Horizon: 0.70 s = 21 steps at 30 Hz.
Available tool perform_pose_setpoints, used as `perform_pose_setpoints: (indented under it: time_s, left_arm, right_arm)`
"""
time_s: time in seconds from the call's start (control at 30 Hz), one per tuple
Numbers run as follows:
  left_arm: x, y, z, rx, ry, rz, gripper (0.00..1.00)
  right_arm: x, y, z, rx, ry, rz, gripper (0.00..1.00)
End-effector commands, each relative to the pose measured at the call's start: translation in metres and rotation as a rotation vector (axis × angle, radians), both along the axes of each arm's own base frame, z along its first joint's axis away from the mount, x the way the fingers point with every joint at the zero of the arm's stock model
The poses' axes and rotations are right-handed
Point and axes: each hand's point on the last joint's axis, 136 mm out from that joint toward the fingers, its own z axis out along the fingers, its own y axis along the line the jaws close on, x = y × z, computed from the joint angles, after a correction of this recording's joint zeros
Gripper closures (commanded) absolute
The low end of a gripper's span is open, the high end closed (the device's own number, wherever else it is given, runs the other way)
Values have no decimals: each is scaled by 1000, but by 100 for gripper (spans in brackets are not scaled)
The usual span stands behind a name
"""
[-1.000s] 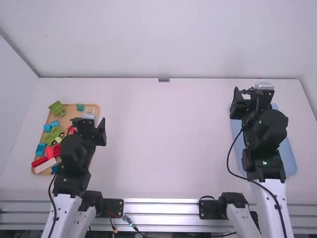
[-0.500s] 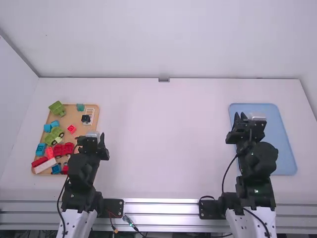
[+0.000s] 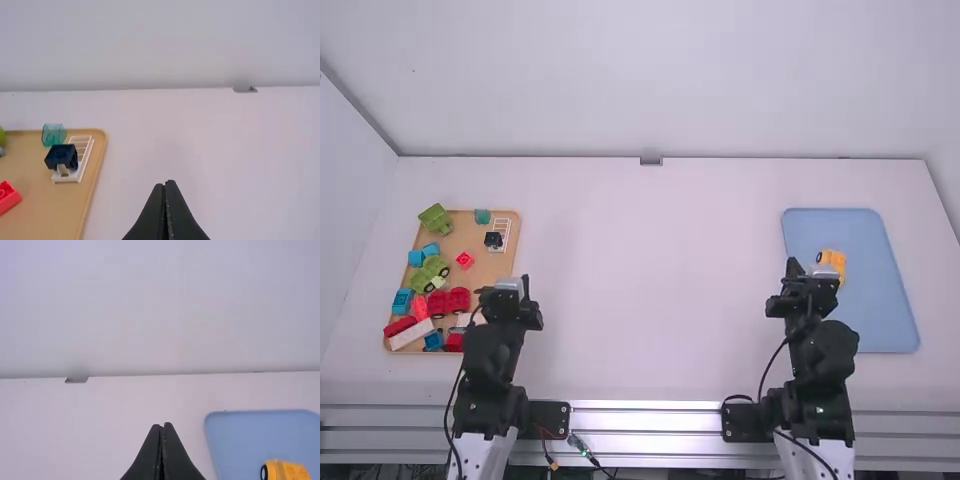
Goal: Assemble lego blocks to make yellow taxi
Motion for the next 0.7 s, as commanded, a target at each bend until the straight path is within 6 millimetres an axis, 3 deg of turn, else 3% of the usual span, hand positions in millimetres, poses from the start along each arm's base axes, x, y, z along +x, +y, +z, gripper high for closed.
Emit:
perform_pose_setpoints:
  time_s: [0.0,0.57,0.67]
  left_arm:
    - [-1,1,1,-6,-17,5,100]
    - [-1,1,4,-6,-33,5,100]
    - [-1,1,4,-6,-33,5,100]
  right_arm:
    - [-2,0,-8,5,-5,0,100]
    - [-4,0,-66,5,24,0,100]
    - [-4,0,-67,5,27,0,100]
